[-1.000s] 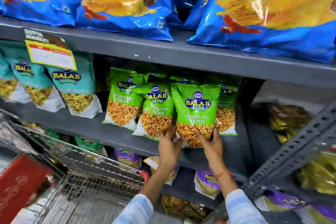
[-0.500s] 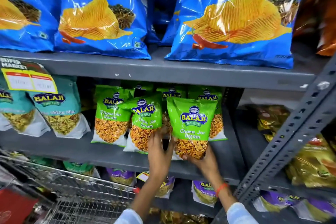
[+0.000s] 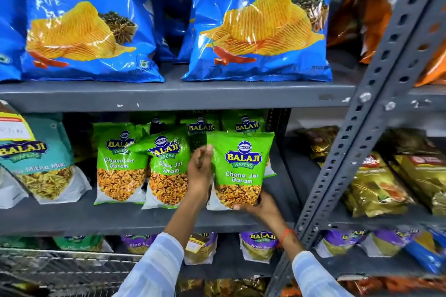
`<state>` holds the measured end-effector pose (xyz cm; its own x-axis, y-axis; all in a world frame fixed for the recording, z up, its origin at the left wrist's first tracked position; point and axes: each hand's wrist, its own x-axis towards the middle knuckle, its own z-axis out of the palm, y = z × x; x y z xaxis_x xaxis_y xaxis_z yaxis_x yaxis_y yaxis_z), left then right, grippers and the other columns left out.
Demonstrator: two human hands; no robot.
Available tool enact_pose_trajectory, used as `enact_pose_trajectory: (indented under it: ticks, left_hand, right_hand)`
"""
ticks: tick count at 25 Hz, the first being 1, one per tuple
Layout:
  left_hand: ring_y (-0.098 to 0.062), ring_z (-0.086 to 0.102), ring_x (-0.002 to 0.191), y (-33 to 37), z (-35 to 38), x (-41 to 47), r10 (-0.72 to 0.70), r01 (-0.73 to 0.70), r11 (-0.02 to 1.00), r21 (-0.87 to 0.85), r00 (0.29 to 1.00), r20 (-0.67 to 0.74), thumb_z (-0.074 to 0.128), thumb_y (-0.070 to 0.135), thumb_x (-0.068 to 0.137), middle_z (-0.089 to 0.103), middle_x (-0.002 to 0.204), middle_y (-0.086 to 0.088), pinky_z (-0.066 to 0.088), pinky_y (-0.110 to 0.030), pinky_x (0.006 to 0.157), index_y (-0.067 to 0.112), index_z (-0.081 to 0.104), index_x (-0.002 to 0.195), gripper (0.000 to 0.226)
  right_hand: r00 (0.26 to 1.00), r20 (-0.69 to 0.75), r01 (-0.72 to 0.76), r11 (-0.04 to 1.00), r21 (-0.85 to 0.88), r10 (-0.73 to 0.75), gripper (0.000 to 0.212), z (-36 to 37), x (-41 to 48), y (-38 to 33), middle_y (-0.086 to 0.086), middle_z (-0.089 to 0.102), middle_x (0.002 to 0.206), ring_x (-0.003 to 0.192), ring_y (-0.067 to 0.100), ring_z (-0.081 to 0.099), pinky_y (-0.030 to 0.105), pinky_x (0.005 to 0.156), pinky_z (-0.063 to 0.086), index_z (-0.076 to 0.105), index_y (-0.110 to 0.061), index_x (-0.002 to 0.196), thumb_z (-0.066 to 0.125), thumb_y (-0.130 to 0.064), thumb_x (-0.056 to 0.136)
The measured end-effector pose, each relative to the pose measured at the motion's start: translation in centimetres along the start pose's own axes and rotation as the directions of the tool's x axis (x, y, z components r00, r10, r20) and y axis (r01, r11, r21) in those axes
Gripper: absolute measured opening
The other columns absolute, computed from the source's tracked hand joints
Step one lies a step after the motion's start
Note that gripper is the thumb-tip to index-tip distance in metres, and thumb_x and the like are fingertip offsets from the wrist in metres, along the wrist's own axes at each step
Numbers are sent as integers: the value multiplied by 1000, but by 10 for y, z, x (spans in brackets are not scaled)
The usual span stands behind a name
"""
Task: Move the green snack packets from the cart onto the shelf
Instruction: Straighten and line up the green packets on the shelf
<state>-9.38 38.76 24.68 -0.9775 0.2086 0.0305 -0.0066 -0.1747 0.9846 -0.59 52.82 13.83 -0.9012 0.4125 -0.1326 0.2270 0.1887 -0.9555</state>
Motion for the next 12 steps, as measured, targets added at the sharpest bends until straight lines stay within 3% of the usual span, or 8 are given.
enact_pose_trajectory:
  ticks: [2, 4, 6, 8, 12]
  left_hand:
    - [-14, 51, 100, -17, -4, -8, -120, 71, 971, 228, 970, 210, 63, 27, 84, 58, 110, 3, 45, -16, 75, 13, 49, 122, 43]
    - [-12, 37, 121, -46, -7, -18, -184, 15, 909, 416, 910, 370, 67, 19, 81, 38, 129, 7, 32, -10, 87, 16, 24, 141, 74]
    - [-10, 25, 136, -69, 2, -16, -139, -36, 924, 381, 895, 423, 67, 13, 80, 30, 141, 8, 24, -7, 95, 14, 19, 143, 79]
    - [-8, 22, 136, -83, 15, -8, -136, -9, 940, 342, 908, 397, 67, 9, 80, 26, 141, 10, 22, -10, 99, 12, 19, 144, 79]
    - [-14, 20, 142, -96, 36, -1, -109, 0, 952, 306, 935, 338, 69, 10, 79, 27, 152, -1, 21, -23, 109, 14, 20, 144, 82]
  right_hand:
    - [1000, -18, 13, 999, 42, -12, 56, -9, 2, -4, 0, 68, 94, 78, -5, 66, 3, 67, 48, 55, -14, 104, 85, -12, 57]
    - [999, -27, 43, 996, 76, -41, 59, -19, 5, -9, -6, 64, 98, 77, -13, 63, 1, 68, 46, 48, -11, 114, 79, 0, 66]
    - [996, -59, 66, 993, 97, -60, 67, -27, 8, -13, -5, 61, 103, 87, -5, 60, 1, 71, 47, 41, -10, 121, 78, -5, 66]
    - [985, -162, 75, 992, 104, -57, 66, -31, 12, -18, -2, 57, 101, 89, 5, 57, 5, 72, 47, 39, -12, 118, 72, -15, 60]
    - [953, -300, 67, 993, 93, -36, 60, -35, 27, -27, 15, 56, 112, 105, 28, 56, 33, 88, 42, 37, -6, 124, 56, -1, 67]
